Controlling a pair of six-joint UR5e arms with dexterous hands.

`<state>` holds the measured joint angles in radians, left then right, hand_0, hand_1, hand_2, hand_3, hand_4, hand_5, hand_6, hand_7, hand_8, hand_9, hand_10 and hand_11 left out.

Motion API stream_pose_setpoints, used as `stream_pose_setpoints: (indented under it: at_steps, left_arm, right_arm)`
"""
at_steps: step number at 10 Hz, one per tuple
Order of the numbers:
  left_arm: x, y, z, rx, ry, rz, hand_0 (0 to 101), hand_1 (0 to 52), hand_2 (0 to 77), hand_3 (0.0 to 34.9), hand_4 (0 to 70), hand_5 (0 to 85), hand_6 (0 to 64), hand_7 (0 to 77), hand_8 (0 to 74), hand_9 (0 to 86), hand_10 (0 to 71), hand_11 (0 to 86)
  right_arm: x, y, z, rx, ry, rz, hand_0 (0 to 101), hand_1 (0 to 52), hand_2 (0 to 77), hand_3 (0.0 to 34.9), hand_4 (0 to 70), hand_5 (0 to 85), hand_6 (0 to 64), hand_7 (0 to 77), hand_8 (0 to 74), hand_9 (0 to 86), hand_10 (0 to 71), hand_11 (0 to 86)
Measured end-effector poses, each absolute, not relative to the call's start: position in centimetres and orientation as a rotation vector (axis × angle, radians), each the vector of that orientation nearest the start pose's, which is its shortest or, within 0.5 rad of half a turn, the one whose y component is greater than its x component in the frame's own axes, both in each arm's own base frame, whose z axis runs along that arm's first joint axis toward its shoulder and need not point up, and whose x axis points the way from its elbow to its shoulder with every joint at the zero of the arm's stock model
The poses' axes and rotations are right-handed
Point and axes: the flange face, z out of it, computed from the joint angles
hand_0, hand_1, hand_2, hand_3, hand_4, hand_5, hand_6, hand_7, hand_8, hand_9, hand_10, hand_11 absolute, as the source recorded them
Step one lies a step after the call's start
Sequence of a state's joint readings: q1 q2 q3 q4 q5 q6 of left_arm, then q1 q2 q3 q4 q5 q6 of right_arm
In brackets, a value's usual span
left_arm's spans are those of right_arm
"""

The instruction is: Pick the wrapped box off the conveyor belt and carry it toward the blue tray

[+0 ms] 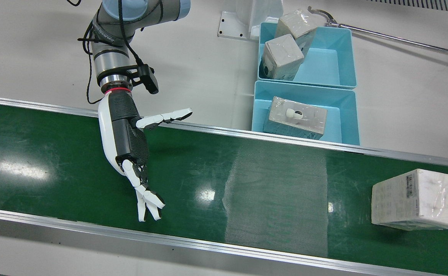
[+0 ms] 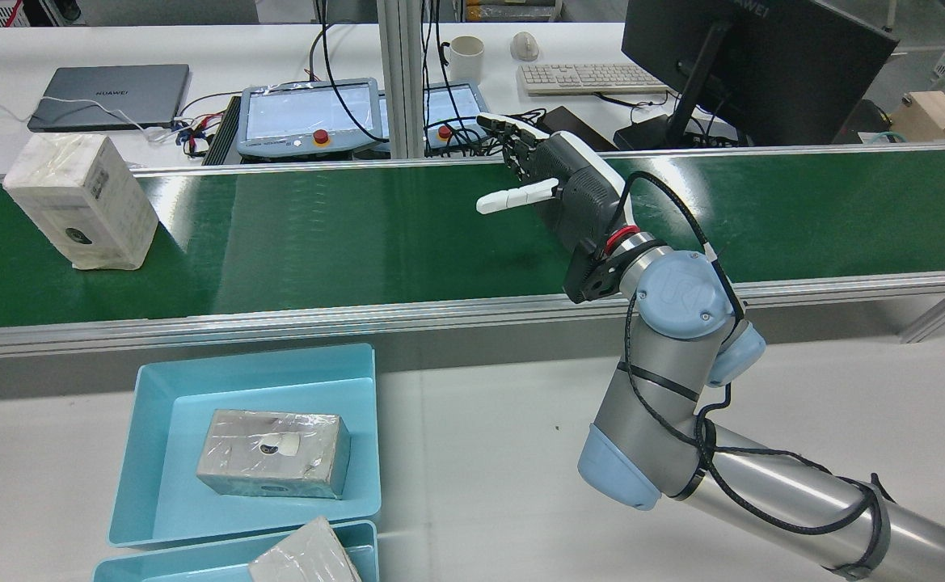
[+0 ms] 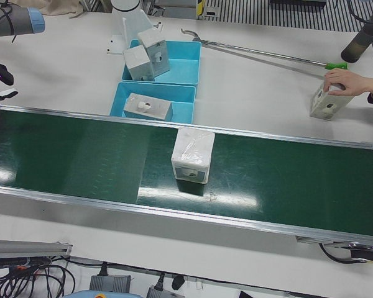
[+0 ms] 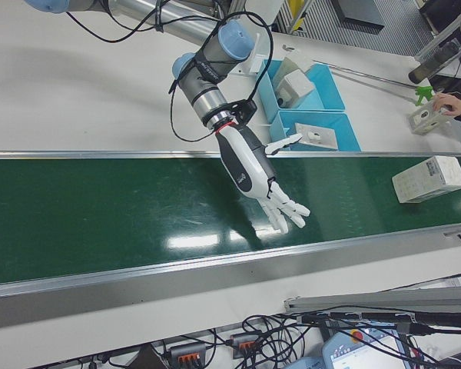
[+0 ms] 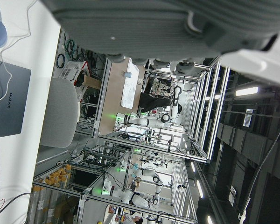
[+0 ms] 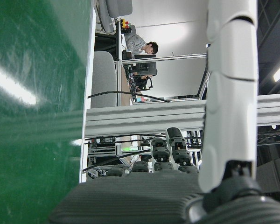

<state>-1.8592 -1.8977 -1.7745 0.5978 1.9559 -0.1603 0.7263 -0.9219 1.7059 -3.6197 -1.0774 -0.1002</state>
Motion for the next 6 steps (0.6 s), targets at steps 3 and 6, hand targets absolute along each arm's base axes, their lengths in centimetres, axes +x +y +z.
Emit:
stream_pose_setpoints:
  at_steps: [3,6]
  left_arm:
    - [-25.12,-50.98,47.22,-0.31,2.174,-2.335,0,0.0,0.5,0.0,0.0,1.1,0.5,0.5,0.5,0.5,0.5,0.5]
    - [-25.12,-50.98,47.22,-0.31,2.174,-2.335,0,0.0,1.1,0.0,0.0,1.1,0.5,0.5,0.5,0.5,0.0,0.5]
  right_arm:
    - [-36.64,-56.59,29.5,0.496,2.597,-2.003,49,14.7,4.9,0.0,8.7,14.2,2.7,1.6,0.0,1.1,0.0,1.6]
    - [-36.98,-56.54,29.35,0.501,2.607,-1.992,49,14.2,6.0,0.0,8.7,14.2,2.7,2.2,0.0,1.1,0.0,1.6]
